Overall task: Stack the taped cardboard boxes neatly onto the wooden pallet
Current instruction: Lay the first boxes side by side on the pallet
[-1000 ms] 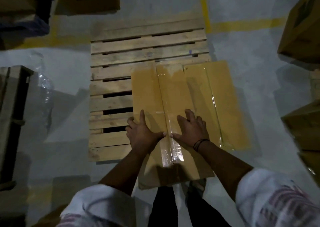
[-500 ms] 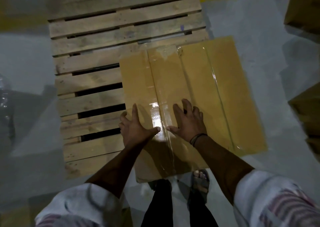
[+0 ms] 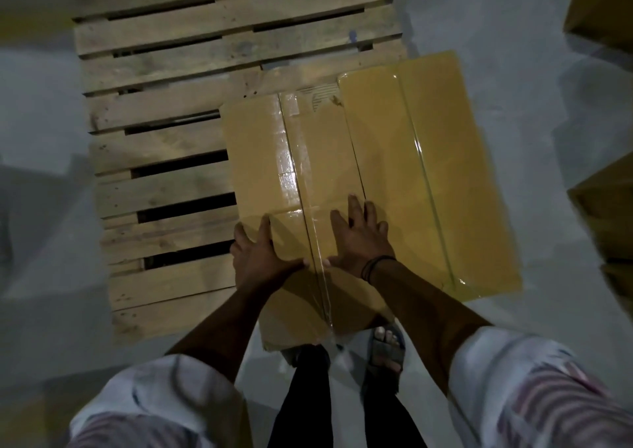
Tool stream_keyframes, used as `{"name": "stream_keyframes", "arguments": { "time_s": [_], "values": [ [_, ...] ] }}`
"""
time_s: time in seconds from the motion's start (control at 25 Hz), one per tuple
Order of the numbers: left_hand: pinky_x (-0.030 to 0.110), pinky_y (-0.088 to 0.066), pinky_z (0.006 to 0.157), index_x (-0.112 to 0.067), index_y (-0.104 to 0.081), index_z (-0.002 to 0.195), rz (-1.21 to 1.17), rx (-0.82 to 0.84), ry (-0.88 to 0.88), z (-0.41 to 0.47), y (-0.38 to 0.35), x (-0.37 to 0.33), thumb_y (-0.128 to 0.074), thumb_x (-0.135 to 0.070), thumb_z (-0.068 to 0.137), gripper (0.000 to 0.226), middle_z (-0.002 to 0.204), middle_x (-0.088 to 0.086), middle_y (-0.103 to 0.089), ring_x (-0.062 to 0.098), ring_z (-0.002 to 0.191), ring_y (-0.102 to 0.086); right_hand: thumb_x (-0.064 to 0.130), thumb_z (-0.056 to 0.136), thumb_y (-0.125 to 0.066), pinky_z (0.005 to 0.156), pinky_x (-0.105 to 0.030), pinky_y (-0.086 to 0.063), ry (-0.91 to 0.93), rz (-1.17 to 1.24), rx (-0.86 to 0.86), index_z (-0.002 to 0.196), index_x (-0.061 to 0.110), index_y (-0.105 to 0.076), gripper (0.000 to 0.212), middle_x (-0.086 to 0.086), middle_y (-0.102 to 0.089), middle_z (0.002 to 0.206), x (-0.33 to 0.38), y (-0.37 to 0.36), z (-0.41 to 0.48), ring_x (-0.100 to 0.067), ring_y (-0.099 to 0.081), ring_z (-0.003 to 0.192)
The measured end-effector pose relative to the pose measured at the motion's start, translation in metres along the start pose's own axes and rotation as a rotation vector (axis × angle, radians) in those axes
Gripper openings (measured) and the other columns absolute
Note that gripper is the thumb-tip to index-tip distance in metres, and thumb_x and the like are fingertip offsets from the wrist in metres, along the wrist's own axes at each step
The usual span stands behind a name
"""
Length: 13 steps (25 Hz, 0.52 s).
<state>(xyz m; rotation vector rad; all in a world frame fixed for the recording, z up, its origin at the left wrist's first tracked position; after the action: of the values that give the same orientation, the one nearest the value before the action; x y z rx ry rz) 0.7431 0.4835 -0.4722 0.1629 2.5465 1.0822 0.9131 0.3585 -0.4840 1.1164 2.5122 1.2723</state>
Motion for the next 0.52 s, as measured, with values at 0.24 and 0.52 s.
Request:
{"name": "stream_keyframes", "arguments": {
  "time_s": [0.24, 0.52],
  "values": [
    [0.064, -0.025, 0.120, -0.036, -0.006, 0.162, 0.203, 0.134, -0.120, -0.035, -0.028, -0.021, -0.085, -0.065, 0.066, 0.128, 0.169, 0.012, 0.016, 0.050, 0.153, 0.004, 0.045, 0.082, -0.077, 0.119, -0.059, -0.016, 0.020, 0.029, 0.035, 0.154, 0.027, -0.016, 0.097, -0.008, 0.019, 0.165, -0.022, -0.016, -0.036, -0.043, 0.013, 0.150],
    [0.054, -0.014, 0.125, -0.035, -0.006, 0.162, 0.301, 0.126, -0.244, -0.114, -0.089, -0.045, -0.082, -0.057, 0.076, 0.118, 0.171, 0.004, 0.011, 0.039, 0.156, 0.009, 0.046, 0.080, -0.079, 0.120, -0.059, -0.020, 0.080, -0.004, 0.055, 0.154, 0.025, -0.017, 0.099, -0.012, 0.016, 0.165, -0.049, -0.066, -0.106, -0.044, 0.010, 0.150]
  ]
}}
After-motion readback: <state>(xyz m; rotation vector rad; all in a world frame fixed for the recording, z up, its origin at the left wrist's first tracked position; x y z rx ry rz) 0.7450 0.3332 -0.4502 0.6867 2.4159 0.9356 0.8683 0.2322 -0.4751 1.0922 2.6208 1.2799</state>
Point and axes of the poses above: each hand's wrist, its own z-axis towards the middle knuckle, its own y-axis out of the back of the hand, x = y × z, the point moved 9 cm from there along z, towards the middle knuckle
